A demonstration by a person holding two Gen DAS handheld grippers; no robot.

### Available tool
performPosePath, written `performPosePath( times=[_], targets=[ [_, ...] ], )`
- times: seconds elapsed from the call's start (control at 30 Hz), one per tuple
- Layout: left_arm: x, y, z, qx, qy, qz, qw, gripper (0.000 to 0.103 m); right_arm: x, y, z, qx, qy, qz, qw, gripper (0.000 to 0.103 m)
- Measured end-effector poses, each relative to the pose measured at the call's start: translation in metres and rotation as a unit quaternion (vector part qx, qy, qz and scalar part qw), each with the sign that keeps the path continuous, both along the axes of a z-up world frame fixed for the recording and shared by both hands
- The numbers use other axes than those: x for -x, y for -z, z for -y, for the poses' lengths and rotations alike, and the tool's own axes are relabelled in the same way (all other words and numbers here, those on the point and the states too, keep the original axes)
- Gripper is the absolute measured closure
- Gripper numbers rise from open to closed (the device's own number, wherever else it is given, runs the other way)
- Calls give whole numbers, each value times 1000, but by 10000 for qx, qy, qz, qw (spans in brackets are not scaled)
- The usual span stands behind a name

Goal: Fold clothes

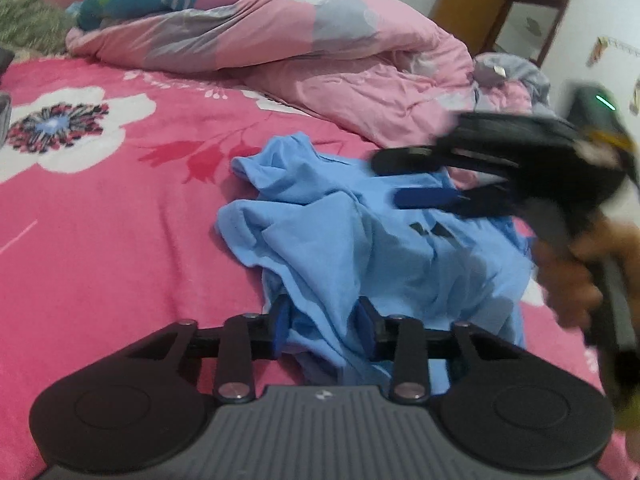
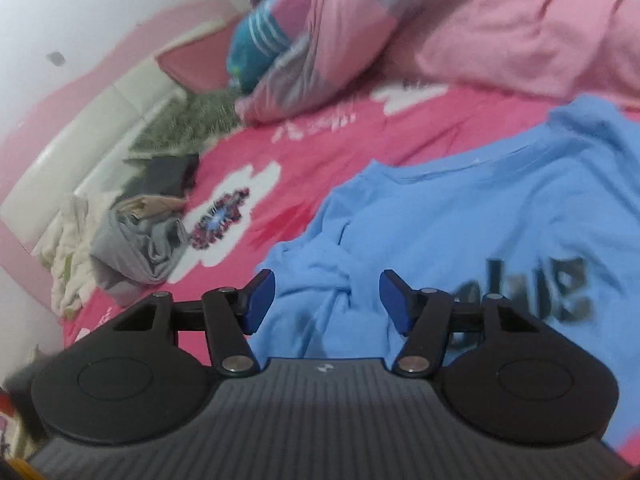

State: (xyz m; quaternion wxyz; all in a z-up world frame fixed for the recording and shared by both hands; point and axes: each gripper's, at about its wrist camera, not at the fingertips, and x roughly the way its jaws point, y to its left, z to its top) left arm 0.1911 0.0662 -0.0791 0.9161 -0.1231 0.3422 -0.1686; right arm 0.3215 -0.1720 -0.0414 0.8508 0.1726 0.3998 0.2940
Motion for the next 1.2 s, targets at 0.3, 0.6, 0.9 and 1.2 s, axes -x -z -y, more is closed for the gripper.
performPosePath(
  times=[0.3, 0.6, 0.9, 1.2],
  targets=[
    [21, -8, 26, -452, 389, 391, 9975, 87, -30, 7, -45, 165, -659, -59, 9977, 94],
    [40, -9, 49, -552, 960, 547, 9923, 90, -37, -44, -67, -359, -603, 365, 9969, 96],
    [50, -8, 61, -503, 1305, 529, 9888, 90, -70, -67, -95, -1519, -743, 193, 9854, 97],
    [48, -2, 64, -511, 1289, 355, 9897, 89, -105, -46, -160, -1659, -1333, 8, 9771, 92]
  ],
)
